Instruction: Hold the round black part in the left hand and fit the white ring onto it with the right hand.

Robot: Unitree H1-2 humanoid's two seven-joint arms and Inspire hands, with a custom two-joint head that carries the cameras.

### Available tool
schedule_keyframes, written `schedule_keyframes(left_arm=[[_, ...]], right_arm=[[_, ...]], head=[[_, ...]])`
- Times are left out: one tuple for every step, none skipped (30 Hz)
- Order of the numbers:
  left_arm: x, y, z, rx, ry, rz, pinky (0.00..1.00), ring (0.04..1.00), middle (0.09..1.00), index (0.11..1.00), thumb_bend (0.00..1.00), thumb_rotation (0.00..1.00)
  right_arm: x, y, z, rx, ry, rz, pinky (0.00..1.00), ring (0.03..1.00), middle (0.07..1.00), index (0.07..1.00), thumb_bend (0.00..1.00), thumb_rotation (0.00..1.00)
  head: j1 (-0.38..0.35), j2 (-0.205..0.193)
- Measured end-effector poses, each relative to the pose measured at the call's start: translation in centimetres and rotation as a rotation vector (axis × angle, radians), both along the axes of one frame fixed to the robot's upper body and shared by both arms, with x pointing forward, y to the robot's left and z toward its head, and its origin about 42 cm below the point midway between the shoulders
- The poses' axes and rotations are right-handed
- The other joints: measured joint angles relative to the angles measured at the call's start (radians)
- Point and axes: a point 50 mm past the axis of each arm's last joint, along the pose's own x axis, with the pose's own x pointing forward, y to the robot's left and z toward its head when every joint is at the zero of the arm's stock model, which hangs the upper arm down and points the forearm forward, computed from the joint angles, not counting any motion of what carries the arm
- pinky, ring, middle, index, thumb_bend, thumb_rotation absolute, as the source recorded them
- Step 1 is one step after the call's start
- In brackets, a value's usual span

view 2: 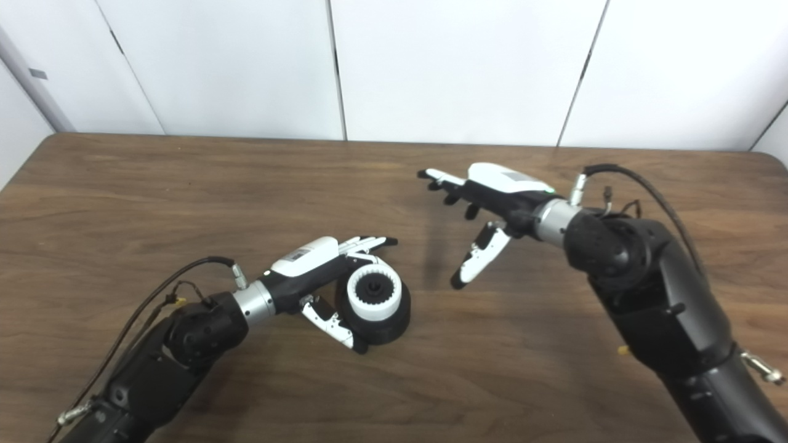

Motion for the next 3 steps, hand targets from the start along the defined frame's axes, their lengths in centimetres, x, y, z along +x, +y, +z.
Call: schedule_keyframes(left_arm=[[0.01, 0.02, 0.01, 0.0, 0.001, 0.0, 1.0, 1.0, 1.0, 0.483, 0.52, 0.08], [0.01, 0.05, 0.01, 0.0, 0.001, 0.0, 1.0, 1.0, 1.0, 0.483, 0.52, 0.08], [0.03, 0.08, 0.03, -0.002, 0.001, 0.001, 1.0, 1.0, 1.0, 0.483, 0.52, 0.08]], right_arm=[[-0.03, -0.48, 0.18, 0.005, -0.002, -0.008, 0.63, 0.848, 0.933, 0.968, 0.91, 0.17], [-0.05, -0.77, 0.31, 0.012, -0.004, -0.014, 0.63, 0.843, 0.929, 0.96, 0.91, 0.16], [-0.07, -1.12, 0.43, 0.02, -0.008, -0.023, 0.62, 0.838, 0.924, 0.951, 0.91, 0.16]], head=[[0.0, 0.0], [-0.005, -0.003], [-0.005, -0.003]])
